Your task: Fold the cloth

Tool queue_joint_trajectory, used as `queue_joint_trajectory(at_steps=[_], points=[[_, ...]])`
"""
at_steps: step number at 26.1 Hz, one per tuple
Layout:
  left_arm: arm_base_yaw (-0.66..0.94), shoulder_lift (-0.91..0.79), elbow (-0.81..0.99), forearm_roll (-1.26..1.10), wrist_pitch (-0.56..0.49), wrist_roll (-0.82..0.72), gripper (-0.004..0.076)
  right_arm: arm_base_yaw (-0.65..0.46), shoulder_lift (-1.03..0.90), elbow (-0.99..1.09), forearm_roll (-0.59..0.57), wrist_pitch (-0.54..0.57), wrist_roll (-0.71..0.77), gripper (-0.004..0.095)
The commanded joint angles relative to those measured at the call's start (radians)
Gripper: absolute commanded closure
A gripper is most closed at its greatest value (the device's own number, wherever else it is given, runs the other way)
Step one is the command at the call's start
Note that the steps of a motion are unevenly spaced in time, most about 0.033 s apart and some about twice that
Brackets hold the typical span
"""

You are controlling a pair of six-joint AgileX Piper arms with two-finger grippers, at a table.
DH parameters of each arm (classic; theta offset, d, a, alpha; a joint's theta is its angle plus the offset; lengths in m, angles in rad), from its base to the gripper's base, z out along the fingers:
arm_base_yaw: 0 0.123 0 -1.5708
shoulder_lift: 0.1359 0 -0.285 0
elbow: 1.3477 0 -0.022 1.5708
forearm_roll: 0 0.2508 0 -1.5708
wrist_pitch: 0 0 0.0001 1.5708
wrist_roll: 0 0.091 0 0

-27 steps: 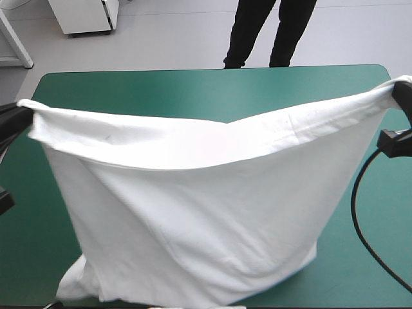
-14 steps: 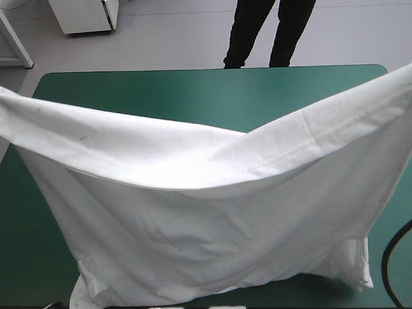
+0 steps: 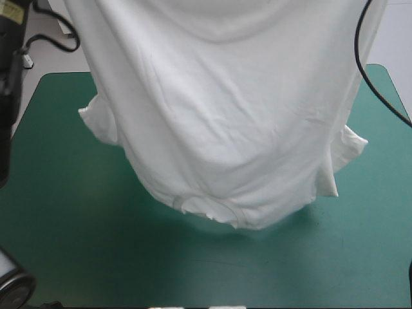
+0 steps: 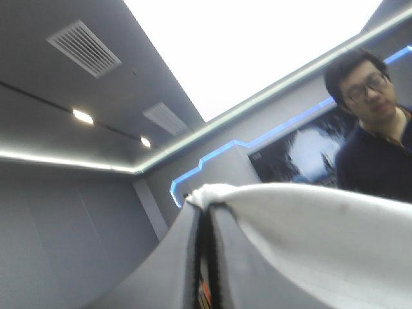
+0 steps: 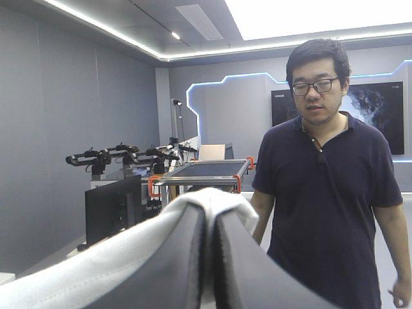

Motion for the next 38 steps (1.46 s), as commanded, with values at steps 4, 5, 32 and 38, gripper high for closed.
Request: queue_joint_trajectory(at_steps=[4,5,32,38], points=[[0.375,0.225,-0.305,-0.295,-0.350,-0.201,0.0745,0.001,0.307,-0.423,0.017,-0.196,-0.013,0.0925],[0.423,0.255,-0.305,-0.355,-0.367,-0.201,0.0745,0.001,0.363,-0.464,0.015,-0.235,-0.013,0.0925],[0.522,0.621,-0.303,-1.088,0.541,0.141,0.0746,-0.001,0.807,-0.475,-0.047,0.371,-0.144,0.0924],[0.518,0.621,-0.296,-1.093,0.811,0.141,0.0746,-0.003,0.813,-0.475,-0.085,0.591,-0.112,0.0924]])
